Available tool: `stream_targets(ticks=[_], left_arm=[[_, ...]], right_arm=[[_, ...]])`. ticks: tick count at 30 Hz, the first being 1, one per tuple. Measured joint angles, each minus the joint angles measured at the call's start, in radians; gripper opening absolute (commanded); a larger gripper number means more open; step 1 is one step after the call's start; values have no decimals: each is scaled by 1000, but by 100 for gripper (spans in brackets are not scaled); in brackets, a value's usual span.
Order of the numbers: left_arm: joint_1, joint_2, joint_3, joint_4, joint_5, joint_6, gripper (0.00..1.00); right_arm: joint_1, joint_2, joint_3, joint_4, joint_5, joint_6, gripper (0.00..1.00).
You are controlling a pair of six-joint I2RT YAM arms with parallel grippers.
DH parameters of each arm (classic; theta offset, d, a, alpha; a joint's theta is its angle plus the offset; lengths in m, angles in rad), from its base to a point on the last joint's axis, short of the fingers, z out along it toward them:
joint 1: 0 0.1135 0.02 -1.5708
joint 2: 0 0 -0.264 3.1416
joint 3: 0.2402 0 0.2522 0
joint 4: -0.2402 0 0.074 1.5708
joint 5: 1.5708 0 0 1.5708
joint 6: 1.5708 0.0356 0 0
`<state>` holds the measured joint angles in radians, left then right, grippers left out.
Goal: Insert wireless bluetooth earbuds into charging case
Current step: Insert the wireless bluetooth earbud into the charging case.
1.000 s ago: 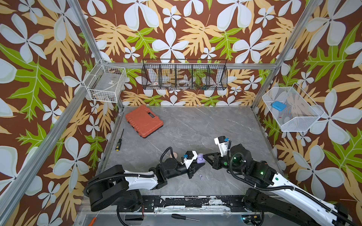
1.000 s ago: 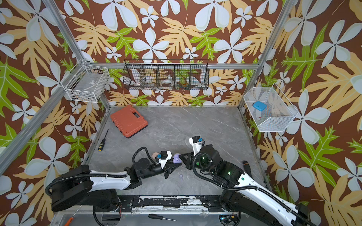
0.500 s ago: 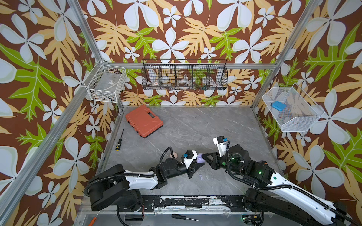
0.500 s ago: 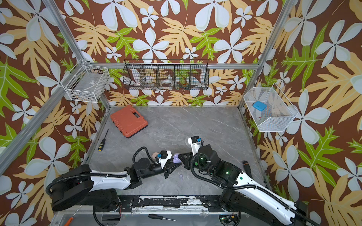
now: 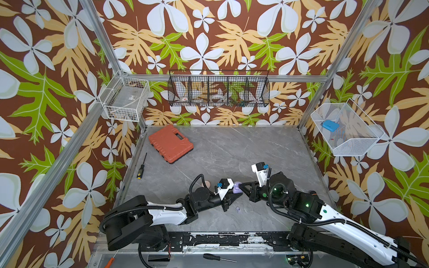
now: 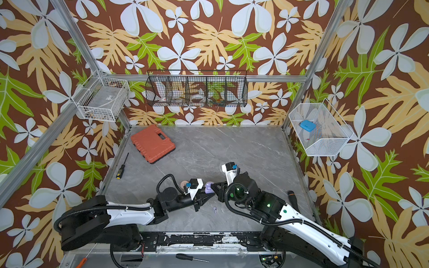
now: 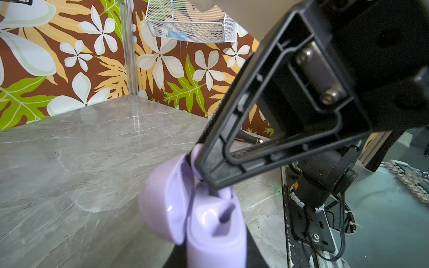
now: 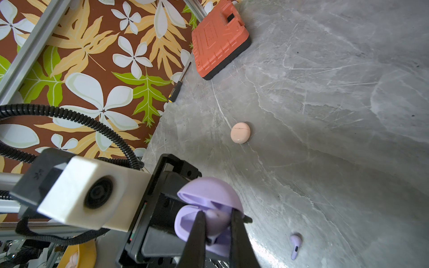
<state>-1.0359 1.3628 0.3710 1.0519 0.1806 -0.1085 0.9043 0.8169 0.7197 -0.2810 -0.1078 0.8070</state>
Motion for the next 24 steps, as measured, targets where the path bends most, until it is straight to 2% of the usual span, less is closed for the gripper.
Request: stream_targets(ticks=[8, 24], left_arm=[[1, -3, -5, -2, -1, 9, 0], [1, -3, -5, 1, 0, 25, 0]], right_arm=[[13, 10, 2, 0, 14, -3, 21], [14, 7, 16, -12, 13, -3, 28]])
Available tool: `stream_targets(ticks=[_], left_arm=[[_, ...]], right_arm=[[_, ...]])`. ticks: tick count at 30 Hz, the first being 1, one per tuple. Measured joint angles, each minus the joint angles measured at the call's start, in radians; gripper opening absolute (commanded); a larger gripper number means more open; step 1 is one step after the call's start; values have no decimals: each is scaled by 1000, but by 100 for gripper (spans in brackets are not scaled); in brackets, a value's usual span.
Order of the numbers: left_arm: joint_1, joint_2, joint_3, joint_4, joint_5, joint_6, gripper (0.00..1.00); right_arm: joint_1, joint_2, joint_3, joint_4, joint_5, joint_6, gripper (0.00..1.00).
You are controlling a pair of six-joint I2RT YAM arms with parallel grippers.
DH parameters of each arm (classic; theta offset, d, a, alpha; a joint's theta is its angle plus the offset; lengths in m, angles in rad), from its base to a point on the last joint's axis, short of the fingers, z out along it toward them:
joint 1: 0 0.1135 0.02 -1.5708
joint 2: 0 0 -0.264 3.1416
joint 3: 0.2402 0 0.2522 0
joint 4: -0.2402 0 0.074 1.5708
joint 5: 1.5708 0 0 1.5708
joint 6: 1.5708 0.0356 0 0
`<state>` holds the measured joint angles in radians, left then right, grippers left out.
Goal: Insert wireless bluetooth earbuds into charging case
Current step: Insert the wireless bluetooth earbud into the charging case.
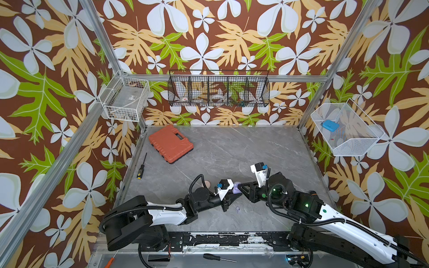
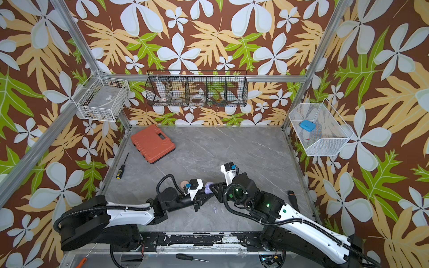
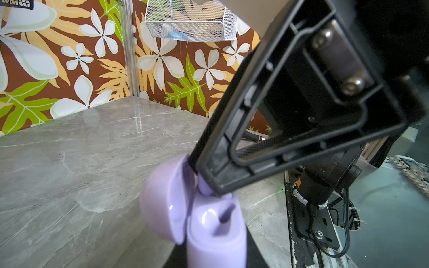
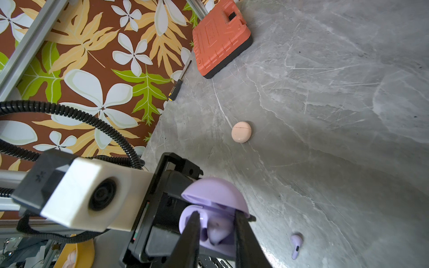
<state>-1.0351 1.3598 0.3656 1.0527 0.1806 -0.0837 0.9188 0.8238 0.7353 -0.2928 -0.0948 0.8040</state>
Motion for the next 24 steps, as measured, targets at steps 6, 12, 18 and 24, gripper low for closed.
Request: stream_targets(ticks=[6, 12, 18, 24], left_arm=[[0, 0, 0, 2, 1, 4, 0], [0, -1, 0, 4, 4, 7, 0], [0, -10, -1, 5, 4, 15, 0], [1, -68, -6, -5, 3, 72, 0]], right_arm=[[3, -3, 21, -27, 10, -1, 31], [2, -13, 33, -43, 24, -4, 35], [2, -32, 74, -85, 48, -16, 55], [2, -75, 137, -142, 124, -49, 82]])
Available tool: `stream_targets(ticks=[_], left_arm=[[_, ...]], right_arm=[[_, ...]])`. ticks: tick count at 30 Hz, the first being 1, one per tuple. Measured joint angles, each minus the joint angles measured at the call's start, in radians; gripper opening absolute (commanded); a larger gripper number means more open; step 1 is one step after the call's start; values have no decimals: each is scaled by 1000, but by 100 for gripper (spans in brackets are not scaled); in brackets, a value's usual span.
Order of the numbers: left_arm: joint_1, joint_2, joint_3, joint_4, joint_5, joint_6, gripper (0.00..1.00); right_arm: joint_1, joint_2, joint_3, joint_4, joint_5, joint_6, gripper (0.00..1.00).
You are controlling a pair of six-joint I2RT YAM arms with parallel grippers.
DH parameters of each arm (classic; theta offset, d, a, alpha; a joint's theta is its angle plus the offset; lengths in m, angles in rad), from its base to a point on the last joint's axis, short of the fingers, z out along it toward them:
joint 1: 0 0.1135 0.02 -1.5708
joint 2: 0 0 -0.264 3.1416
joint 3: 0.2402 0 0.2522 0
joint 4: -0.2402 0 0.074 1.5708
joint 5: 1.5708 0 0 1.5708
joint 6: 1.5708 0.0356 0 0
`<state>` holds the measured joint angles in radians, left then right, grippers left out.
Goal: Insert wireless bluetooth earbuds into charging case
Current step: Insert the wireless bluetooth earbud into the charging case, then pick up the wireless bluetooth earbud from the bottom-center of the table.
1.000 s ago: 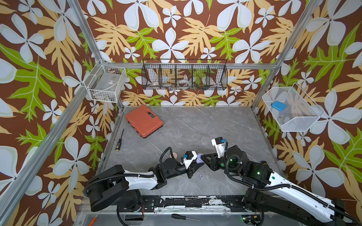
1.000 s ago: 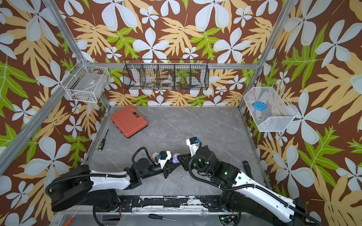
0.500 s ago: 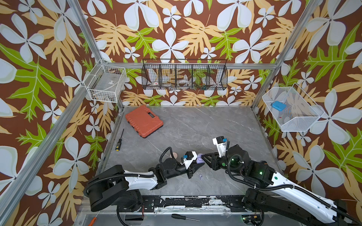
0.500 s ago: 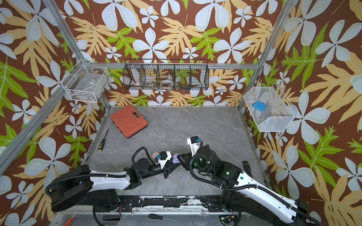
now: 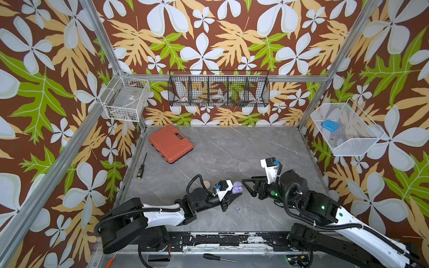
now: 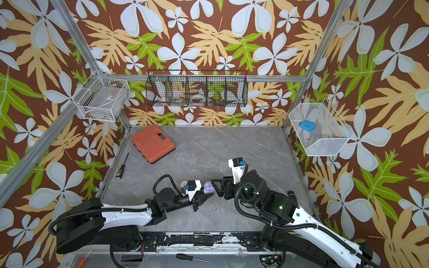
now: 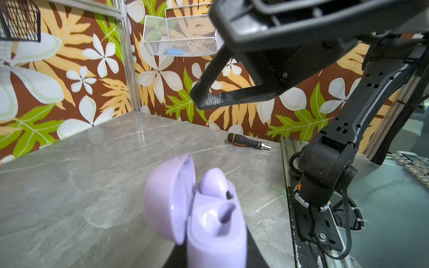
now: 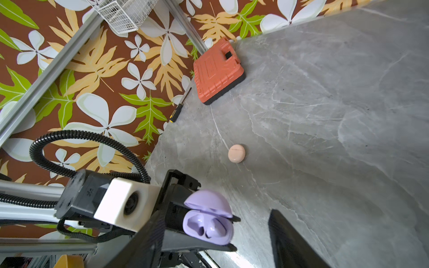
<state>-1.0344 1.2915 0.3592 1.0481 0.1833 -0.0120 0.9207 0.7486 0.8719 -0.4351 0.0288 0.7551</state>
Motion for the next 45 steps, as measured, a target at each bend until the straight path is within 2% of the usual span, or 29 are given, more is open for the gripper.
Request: stream_targets(ticks=[5, 15, 19, 24, 37, 45], left_arm=[[1, -103, 2, -61, -11, 79, 0], [1, -454, 9, -371, -68, 304, 0], [1, -603, -57, -484, -103, 349, 0], [1, -738, -164, -524, -154, 353, 0], [0, -806, -186, -562, -229, 392, 0], [-1, -808, -190, -563, -240, 418, 0]], right_arm=[[0, -16, 28, -64, 74, -10, 100], [0, -25, -4, -142, 158, -3, 100], [0, -10, -52, -145, 154, 10, 100], [0, -5, -142, -140, 148, 40, 100], [0, 55, -368, -20, 9, 138, 100], [4, 135, -425, 52, -57, 185, 89]])
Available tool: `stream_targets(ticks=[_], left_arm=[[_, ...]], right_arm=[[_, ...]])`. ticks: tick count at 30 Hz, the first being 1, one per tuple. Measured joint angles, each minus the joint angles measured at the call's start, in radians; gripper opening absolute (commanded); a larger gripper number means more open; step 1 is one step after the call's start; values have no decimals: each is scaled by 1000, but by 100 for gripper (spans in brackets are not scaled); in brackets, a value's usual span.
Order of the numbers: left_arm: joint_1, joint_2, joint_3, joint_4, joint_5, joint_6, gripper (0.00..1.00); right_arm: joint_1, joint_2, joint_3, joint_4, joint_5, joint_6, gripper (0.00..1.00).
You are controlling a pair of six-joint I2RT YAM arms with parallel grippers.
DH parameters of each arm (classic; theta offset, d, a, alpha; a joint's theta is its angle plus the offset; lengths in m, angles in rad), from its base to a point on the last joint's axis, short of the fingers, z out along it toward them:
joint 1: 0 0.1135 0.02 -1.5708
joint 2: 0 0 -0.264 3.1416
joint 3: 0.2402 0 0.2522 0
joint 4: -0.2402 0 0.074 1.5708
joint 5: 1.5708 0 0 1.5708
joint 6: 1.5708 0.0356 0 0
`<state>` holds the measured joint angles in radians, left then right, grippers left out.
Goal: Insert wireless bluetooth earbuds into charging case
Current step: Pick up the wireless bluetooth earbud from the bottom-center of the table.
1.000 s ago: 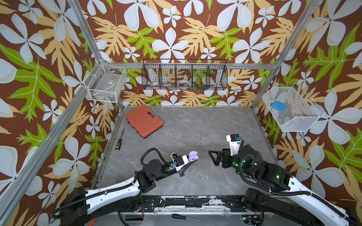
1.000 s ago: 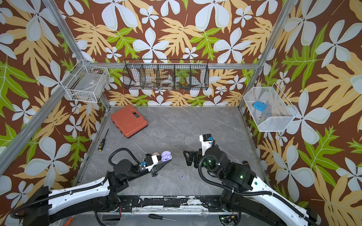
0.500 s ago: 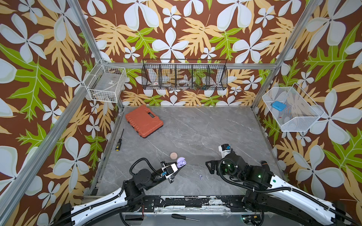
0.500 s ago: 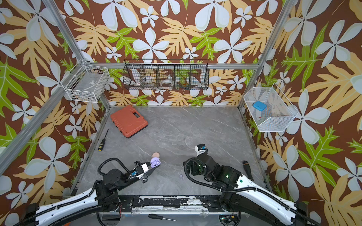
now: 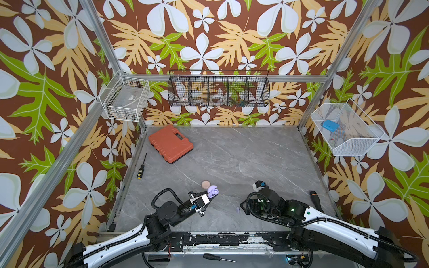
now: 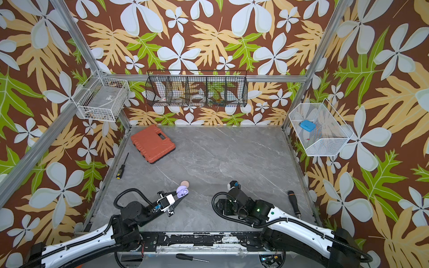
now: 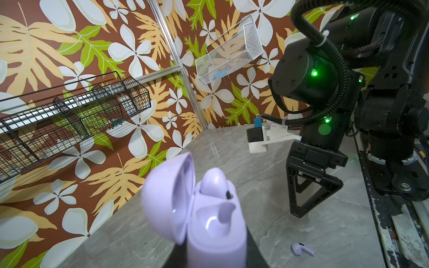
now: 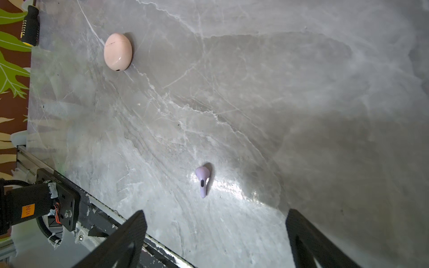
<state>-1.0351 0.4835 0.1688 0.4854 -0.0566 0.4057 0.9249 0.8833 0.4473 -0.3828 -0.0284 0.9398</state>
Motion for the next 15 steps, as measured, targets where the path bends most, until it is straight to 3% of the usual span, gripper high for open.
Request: stream_targets(ticks=[6, 15], left_arm=[[0, 22, 0, -2, 2, 7, 0], [0, 27, 0, -3, 6, 14, 0]], right_arm=[[18, 80, 30, -5, 5, 11, 77], [96, 257, 174, -114, 68, 14, 72]])
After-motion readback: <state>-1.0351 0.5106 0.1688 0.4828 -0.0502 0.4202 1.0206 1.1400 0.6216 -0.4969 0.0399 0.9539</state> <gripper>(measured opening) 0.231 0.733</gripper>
